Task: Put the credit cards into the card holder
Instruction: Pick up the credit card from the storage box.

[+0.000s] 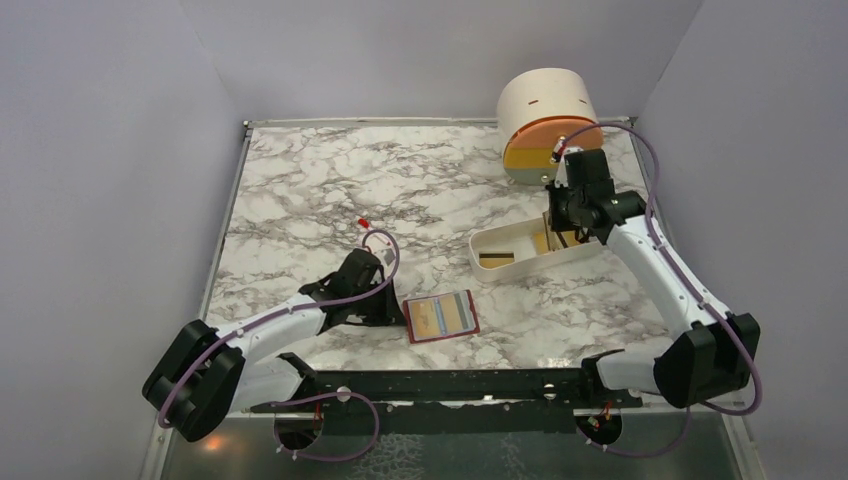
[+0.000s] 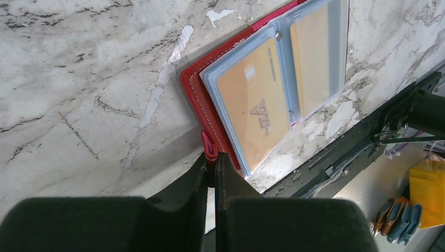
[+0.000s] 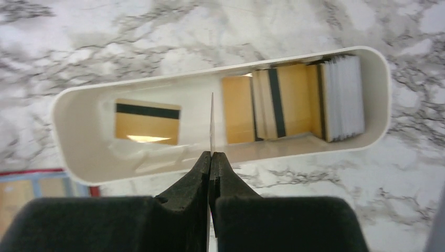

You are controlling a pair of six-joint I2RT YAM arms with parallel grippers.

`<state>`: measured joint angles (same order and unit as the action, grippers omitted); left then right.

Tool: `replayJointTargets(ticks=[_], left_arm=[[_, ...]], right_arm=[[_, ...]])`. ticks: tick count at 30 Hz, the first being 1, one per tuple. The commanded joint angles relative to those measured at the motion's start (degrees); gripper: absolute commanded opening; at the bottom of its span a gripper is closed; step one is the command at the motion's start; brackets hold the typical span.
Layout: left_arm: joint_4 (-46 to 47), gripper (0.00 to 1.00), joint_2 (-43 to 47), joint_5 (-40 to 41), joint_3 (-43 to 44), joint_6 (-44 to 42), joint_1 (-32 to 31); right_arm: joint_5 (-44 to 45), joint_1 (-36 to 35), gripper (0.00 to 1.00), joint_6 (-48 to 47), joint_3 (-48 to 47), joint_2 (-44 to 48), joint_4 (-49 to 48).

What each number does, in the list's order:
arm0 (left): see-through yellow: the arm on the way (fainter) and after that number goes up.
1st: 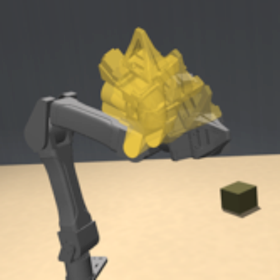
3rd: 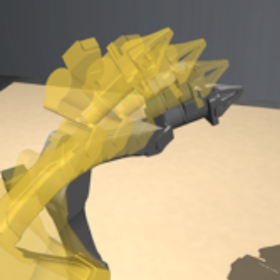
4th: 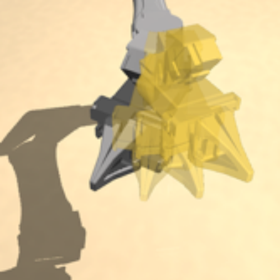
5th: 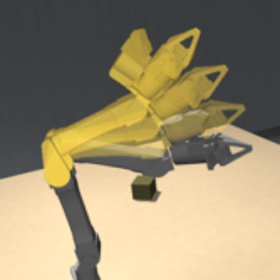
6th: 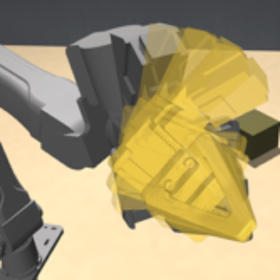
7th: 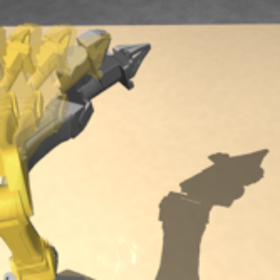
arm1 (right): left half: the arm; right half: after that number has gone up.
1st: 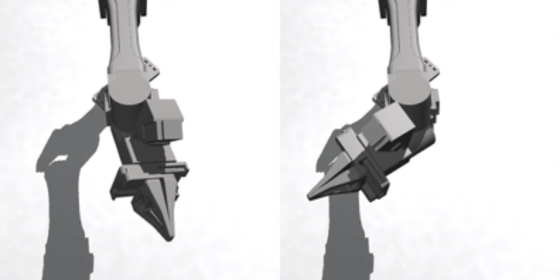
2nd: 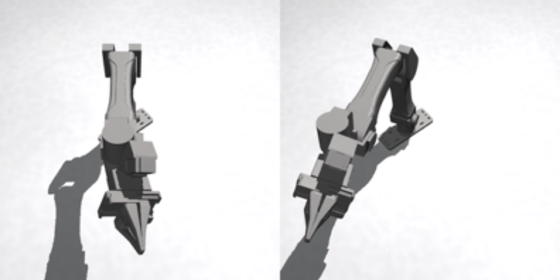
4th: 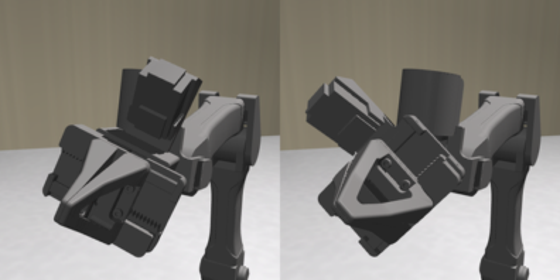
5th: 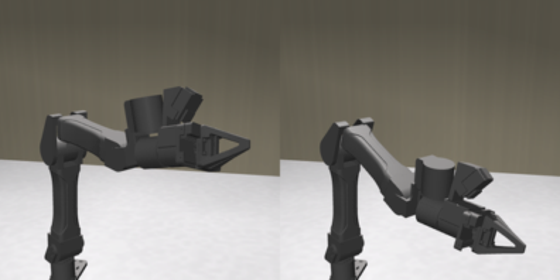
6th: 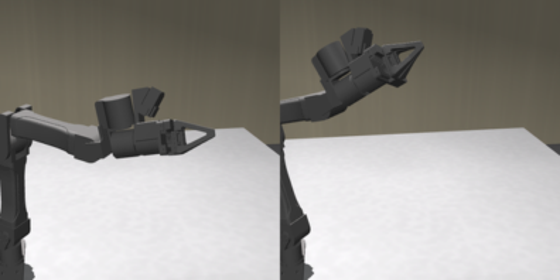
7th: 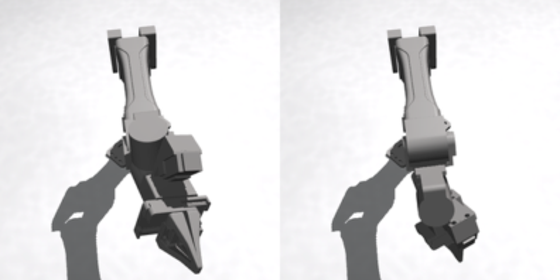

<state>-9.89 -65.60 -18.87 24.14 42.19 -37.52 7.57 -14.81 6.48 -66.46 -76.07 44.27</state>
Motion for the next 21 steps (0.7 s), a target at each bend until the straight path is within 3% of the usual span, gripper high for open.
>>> replayJointTargets(ticks=[1, 7, 15, 21], left_arm=[[1.8, 0.0, -0.9, -4.0, 2.0, -1.6, -0.2], [2.0, 0.0, -2.3, -5.6, 2.3, -2.2, -0.2], [2.4, 0.0, -4.6, -8.1, 3.3, -3.4, -0.5], [-0.5, 0.0, -4.3, -3.7, 4.0, -2.9, -0.5]], right_arm=[[-12.7, -2.0, 0.01, 6.4, 2.2, 6.0, 2.4], [-27.7, -5.4, 0.01, 15.8, 10.0, 13.5, -4.2], [-28.5, -18.7, 0.01, 30.7, 21.7, 16.0, -16.9], [-26.8, -23.6, 0.01, 35.9, 28.1, 12.2, -26.8]])
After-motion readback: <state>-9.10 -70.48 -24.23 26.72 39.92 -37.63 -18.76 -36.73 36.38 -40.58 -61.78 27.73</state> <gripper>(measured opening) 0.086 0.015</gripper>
